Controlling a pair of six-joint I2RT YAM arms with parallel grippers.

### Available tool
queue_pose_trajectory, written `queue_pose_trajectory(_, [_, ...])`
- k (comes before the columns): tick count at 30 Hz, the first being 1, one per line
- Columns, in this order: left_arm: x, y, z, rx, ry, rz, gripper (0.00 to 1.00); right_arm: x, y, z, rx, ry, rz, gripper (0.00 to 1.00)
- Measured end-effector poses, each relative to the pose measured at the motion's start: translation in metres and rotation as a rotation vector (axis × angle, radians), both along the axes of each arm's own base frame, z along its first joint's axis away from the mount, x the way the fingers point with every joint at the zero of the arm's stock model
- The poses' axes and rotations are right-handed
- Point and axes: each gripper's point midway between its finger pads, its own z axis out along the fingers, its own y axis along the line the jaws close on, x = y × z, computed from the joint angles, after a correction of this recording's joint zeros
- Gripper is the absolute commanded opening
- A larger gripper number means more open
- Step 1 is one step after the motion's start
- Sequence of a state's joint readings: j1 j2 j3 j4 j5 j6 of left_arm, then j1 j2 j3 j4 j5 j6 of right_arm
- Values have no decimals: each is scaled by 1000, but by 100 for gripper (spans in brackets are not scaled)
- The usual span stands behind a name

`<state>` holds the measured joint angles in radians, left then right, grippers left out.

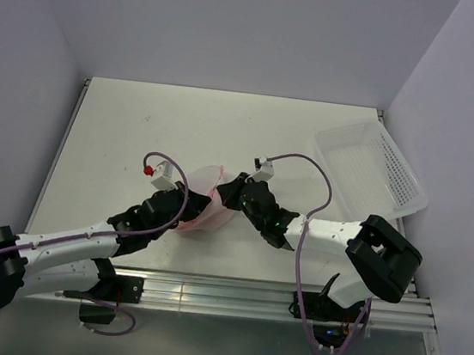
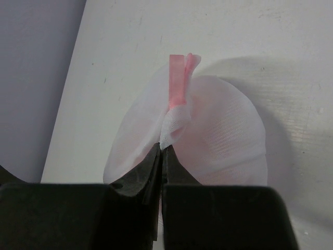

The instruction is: Place the bra in the laundry bag and zip it closed

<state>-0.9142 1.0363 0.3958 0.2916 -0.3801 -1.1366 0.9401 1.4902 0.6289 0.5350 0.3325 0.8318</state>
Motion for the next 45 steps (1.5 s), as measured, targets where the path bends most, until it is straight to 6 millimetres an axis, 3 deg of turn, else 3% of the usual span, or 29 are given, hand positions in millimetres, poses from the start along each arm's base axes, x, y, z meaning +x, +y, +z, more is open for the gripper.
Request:
queue_pose_trajectory(9, [-21, 23, -14, 20, 24, -15, 0, 29, -21, 16, 75, 2, -29, 0])
queue_pose_trajectory(13, [-25, 29, -11, 22, 21, -12, 0, 41, -33, 31, 118, -11, -41, 0])
queue_pose_trajectory(18, [-27, 30, -10, 33, 9, -25, 0, 44, -37, 50, 156, -45, -41, 0])
queue_pose_trajectory(22, [-23, 16, -6, 31, 7, -60, 16, 40, -32, 50, 166, -44, -24, 0])
queue_pose_trajectory(30, [-8, -28, 19, -63, -16, -124, 35, 33, -24, 50, 172, -40, -3, 0])
queue_pose_trajectory(37, [2, -40, 13, -70, -5, -116, 37, 30, -25, 44, 170, -36, 0, 0])
queue_pose_trajectory(45, [12, -34, 22, -83, -40, -53, 38, 28, -26, 43, 175, -35, 0, 0])
